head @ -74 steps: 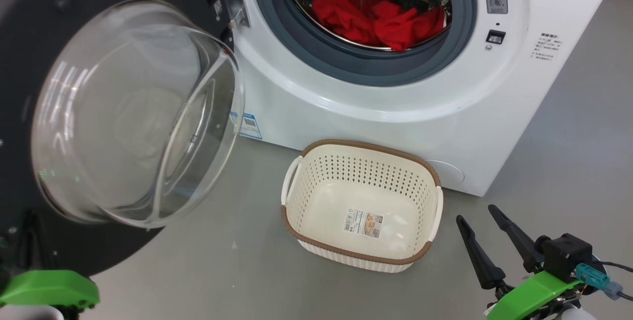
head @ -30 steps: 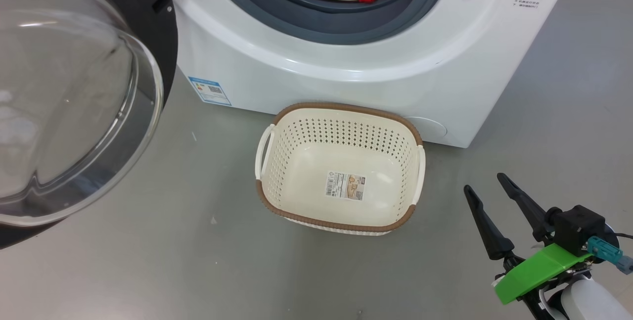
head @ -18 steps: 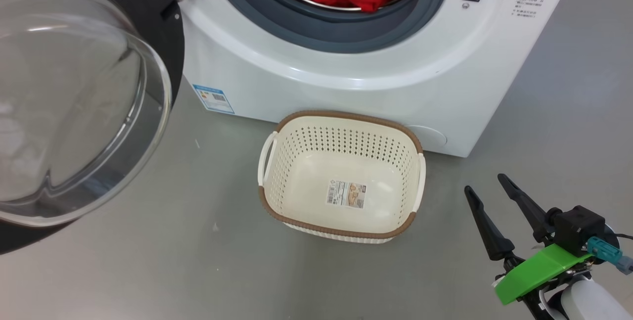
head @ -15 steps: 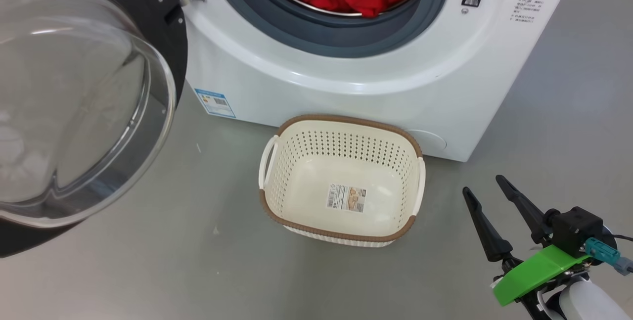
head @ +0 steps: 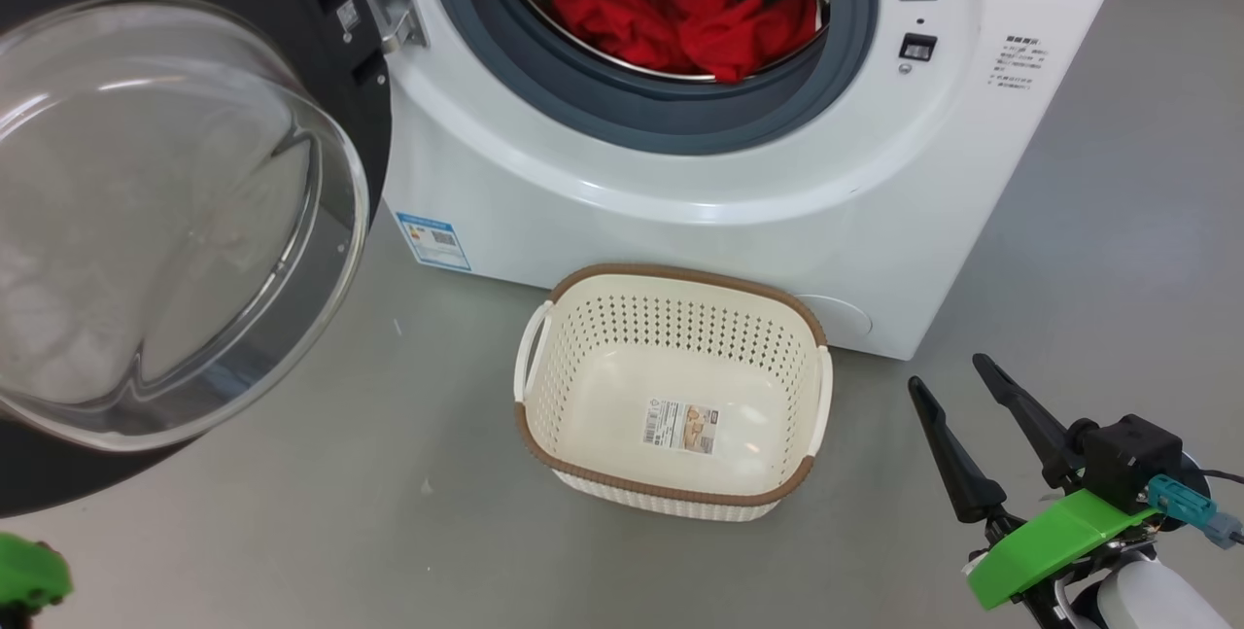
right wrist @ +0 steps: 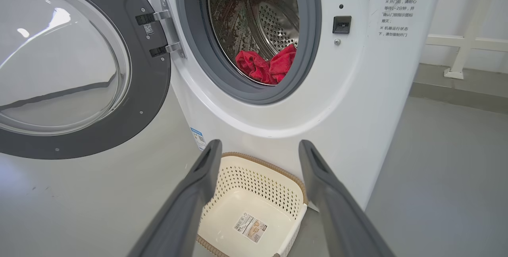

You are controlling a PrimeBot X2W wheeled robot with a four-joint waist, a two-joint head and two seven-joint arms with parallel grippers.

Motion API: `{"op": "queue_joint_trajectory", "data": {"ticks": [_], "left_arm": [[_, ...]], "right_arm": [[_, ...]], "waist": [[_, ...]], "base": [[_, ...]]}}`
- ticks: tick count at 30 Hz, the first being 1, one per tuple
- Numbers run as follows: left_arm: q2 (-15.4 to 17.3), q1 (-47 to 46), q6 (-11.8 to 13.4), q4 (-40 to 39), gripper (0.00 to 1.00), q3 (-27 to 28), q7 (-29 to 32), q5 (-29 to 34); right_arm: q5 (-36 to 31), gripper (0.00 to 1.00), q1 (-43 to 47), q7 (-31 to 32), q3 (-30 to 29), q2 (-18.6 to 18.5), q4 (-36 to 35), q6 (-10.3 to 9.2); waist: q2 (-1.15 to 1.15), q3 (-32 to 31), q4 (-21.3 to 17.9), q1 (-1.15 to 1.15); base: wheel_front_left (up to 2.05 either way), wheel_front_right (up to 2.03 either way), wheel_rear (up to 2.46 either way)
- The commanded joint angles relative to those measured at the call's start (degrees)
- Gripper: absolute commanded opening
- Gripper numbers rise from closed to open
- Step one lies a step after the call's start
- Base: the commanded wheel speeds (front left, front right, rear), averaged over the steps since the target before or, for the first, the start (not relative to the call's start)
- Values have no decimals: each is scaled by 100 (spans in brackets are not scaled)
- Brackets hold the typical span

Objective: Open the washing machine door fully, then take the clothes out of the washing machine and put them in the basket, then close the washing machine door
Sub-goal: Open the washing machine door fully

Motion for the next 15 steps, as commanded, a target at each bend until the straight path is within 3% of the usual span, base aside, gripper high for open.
{"op": "queue_joint_trajectory", "data": {"ticks": [1, 4, 6, 8, 11, 12, 13, 15], "left_arm": [[205, 63, -40, -229, 0, 117, -45, 68], [75, 240, -123, -476, 0, 1, -45, 87], [-1, 367, -158, -635, 19, -125, -45, 72], [-91, 487, -173, -791, 28, -220, -45, 54], [-225, 668, -183, -1018, 54, -402, -45, 25], [-263, 730, -185, -1086, 67, -484, -45, 7], [-293, 789, -186, -1153, 85, -572, -45, -27], [-333, 921, -187, -1291, 100, -750, -45, -91]], "right_arm": [[-41, 100, 34, -55, 85, -51, -113, 35], [-39, 100, 43, -55, 64, -27, -119, 35], [-38, 100, 51, -55, 60, -6, -120, 35], [-33, 100, 61, -55, 45, 6, -124, 35], [-34, 100, 83, -55, 26, 32, -134, 35], [-35, 100, 94, -55, 12, 41, -135, 35], [-34, 100, 107, -55, -3, 50, -138, 35], [-33, 100, 134, -55, -23, 60, -139, 35]], "waist": [[0, -40, -19, 0], [0, -106, -66, 0], [0, -143, -118, 0], [0, -159, -174, 0], [0, -178, -277, 0], [0, -185, -313, 0], [0, -192, -349, 0], [0, -205, -431, 0]], "base": [[0, 0, 0], [0, 0, 0], [0, 0, 0], [0, 0, 0], [0, 0, 0], [0, 0, 0], [0, 0, 0], [0, 0, 0]]}}
